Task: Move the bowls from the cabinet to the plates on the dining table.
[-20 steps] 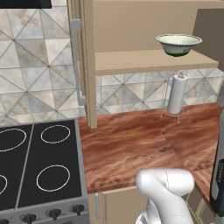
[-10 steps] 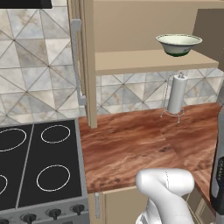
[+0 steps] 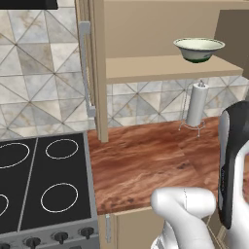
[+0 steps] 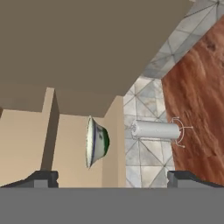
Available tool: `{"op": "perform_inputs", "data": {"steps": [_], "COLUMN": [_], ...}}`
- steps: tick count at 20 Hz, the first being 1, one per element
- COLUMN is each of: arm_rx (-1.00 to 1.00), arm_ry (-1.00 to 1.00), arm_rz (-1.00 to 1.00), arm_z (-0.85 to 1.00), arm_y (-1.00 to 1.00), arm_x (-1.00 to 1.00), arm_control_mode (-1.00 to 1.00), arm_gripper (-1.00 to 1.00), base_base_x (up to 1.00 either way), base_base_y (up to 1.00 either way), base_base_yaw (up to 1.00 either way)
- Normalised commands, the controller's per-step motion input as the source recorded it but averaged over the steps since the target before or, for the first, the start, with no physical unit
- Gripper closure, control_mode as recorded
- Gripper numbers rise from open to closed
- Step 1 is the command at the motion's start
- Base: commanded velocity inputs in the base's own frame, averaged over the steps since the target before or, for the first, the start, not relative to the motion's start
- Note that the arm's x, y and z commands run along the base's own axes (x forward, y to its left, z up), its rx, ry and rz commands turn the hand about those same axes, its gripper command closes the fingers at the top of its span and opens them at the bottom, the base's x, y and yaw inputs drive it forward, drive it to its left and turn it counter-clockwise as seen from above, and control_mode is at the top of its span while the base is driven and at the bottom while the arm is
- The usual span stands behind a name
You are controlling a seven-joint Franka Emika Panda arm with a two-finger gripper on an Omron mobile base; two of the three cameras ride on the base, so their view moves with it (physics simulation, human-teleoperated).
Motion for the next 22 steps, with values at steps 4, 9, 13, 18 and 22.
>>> {"op": "perform_inputs", "data": {"steps": [4,9,13,18,22], "arm_rx": [-0.04,-0.02,0.02,0.05,0.08], "arm_ry": [-0.05,-0.01,0.04,0.04,0.00], "arm_rz": [-0.11,-0.11,-0.06,-0.02,0.00], "arm_z": [0.07,0.08,0.03,0.01,0.00], "arm_y": [0.07,0.03,0.00,0.00,0.00], "arm_x": [0.25,0.29,0.37,0.41,0.41], "arm_control_mode": [-1.00,-1.00,-1.00,-1.00,-1.00], "arm_gripper": [-1.00,-1.00,-1.00,-1.00,-1.00], "base_base_x": [0.00,0.00,0.00,0.00,0.00], "base_base_y": [0.00,0.00,0.00,0.00,0.00], "base_base_yaw": [0.00,0.00,0.00,0.00,0.00]}}
